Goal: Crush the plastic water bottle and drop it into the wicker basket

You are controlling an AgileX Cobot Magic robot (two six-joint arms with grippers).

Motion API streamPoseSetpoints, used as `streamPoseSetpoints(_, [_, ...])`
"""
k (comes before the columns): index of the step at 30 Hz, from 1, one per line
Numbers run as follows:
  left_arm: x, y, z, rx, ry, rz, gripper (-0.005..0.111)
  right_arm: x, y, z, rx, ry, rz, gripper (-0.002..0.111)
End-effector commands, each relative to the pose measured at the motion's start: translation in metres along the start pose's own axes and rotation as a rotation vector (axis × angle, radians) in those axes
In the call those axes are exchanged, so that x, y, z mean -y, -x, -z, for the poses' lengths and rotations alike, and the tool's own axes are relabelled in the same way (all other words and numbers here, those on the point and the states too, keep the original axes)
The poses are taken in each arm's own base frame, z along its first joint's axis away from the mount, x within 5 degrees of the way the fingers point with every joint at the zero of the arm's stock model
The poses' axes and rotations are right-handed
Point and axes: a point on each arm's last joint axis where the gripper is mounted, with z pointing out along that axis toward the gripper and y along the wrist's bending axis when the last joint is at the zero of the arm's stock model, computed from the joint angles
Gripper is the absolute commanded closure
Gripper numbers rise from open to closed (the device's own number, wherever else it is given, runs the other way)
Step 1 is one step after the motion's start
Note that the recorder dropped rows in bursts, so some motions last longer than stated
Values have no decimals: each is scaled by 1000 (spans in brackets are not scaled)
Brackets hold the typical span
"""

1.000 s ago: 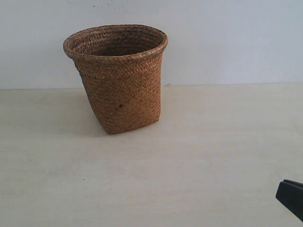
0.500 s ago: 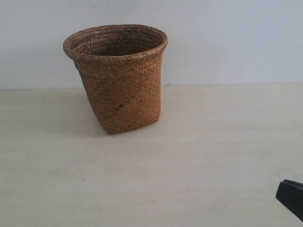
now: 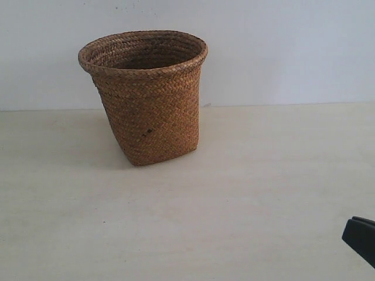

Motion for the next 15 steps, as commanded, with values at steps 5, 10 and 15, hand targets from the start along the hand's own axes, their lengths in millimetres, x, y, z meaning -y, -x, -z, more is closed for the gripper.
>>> streamPoseSetpoints(5, [-5,0,0,4,61,-441,103,0,0,0,8,3,4,108])
streamPoseSetpoints(10, [-5,0,0,11,58,-105,103,0,0,0,8,3,4,108])
streamPoseSetpoints(15, [-5,0,0,12,58,-78,103,0,0,0,8,3,4,108])
